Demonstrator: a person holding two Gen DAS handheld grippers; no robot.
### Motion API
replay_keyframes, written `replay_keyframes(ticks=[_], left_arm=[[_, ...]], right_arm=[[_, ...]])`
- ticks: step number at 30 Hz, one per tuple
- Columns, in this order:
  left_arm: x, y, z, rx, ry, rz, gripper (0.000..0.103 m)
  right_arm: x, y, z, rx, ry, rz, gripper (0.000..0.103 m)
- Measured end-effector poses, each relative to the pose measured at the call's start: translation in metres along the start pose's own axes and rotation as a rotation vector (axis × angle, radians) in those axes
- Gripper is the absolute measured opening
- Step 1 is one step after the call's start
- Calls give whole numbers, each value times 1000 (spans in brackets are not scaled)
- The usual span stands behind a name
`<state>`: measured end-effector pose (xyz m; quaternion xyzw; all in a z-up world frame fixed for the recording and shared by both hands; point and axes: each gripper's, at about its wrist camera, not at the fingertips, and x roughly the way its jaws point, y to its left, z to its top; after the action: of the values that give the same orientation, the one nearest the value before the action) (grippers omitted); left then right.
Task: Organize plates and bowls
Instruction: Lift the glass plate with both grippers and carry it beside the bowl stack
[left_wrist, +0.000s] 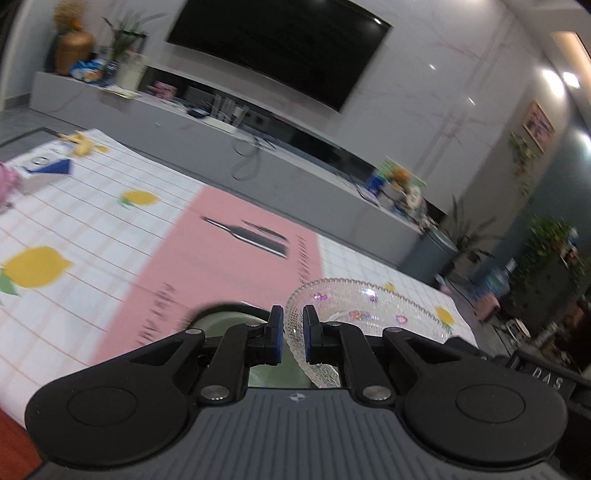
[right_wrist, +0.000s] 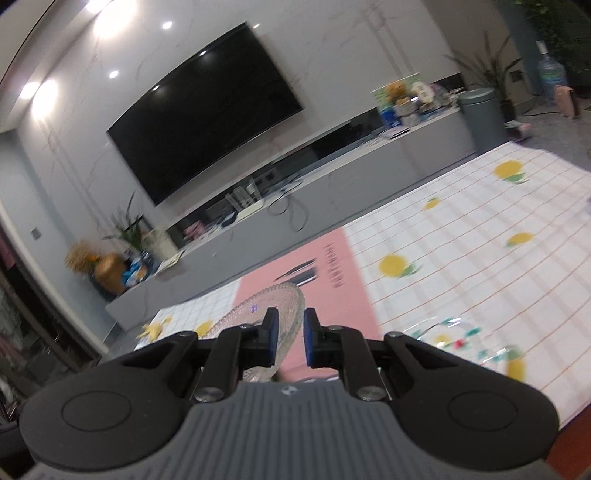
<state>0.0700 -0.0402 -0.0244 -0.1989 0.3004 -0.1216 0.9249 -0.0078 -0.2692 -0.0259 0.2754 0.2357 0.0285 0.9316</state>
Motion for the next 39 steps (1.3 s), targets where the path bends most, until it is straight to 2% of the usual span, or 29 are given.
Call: replay_keyframes(ticks=[5,13,21,28,39], left_arm=[[21,-28,-15,29,64,-40,11],[53,-50,-40,63,165,-43,11],[76,-63,-60,143,209,34,11],[89,-75,-75,221,232,80,11],[104,-80,-87,284,273,129,11]], right_arm=[[-7,-42,16,61,-22,-42,13],[-1,-90,24,128,-7,-82,13],[25,-132,11,204,78,-116,13],[46,-151,-6,219,151,-172,13],[63,-150,-14,127,192,-241,13]])
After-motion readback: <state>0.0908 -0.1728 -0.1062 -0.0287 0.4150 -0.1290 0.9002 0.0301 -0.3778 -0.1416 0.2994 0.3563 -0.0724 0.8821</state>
